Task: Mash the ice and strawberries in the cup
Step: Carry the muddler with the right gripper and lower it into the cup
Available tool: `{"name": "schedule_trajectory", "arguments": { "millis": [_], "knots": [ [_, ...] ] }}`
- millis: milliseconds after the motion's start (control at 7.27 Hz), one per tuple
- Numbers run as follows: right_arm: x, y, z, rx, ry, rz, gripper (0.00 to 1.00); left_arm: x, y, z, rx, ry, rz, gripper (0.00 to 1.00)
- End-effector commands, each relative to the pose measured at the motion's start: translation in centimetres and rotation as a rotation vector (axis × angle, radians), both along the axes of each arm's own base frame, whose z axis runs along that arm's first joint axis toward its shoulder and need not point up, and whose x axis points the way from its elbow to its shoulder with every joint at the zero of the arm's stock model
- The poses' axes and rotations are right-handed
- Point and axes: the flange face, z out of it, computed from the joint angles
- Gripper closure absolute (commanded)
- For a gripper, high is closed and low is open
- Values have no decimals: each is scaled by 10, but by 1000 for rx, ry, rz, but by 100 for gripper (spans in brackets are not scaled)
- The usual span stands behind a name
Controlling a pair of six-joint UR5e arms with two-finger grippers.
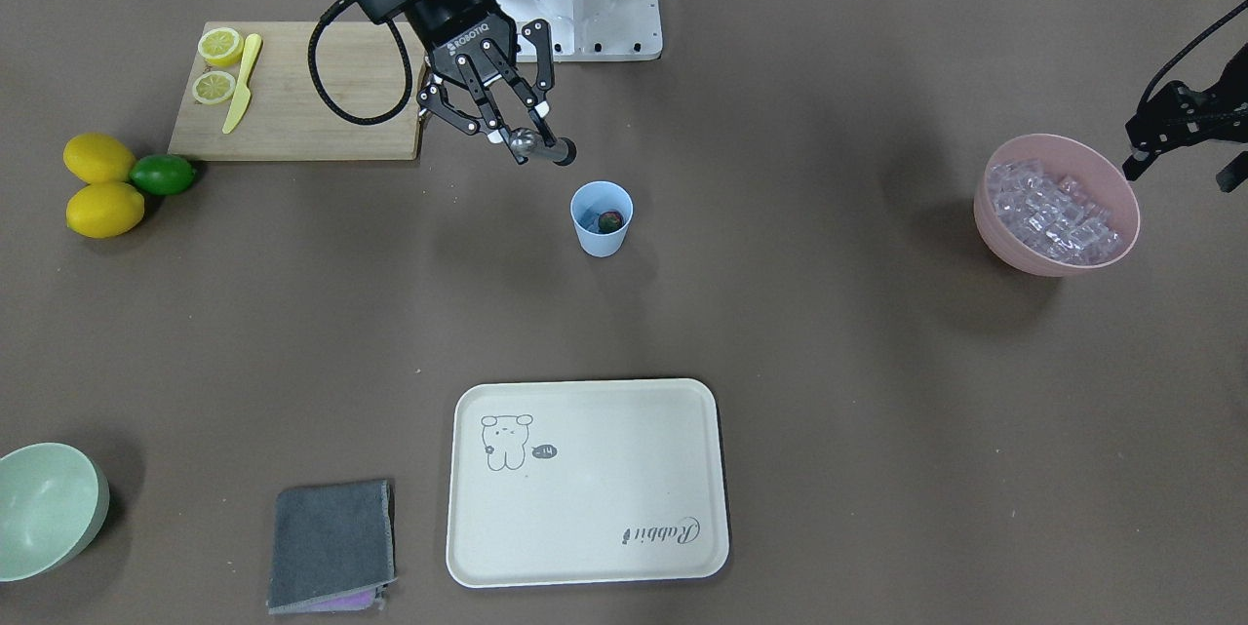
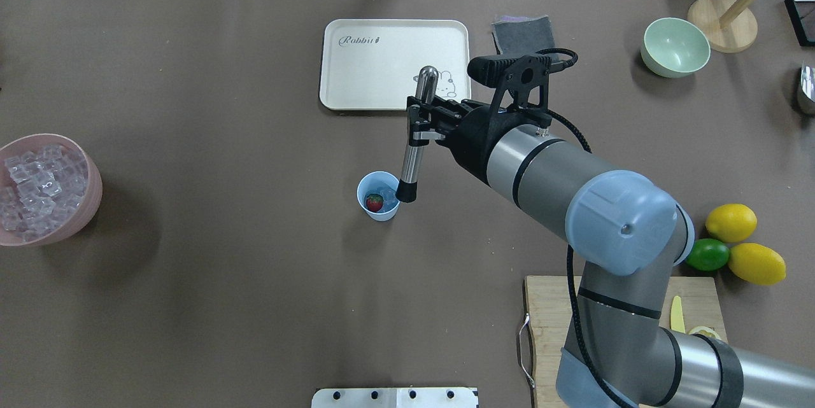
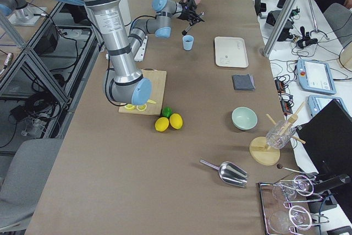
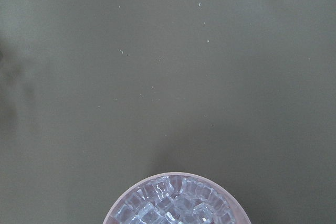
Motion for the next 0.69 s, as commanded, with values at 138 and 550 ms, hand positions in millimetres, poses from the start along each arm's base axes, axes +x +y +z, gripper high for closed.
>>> {"name": "schedule_trajectory", "arguments": {
  "millis": [138, 550],
  "knots": [
    [-25, 30, -7, 66, 1, 91, 100, 0, 2, -1, 0, 2, 0, 3],
    [-59, 34, 2, 83, 17, 169, 100, 1, 2, 1, -8, -1, 3, 3]
  ]
}}
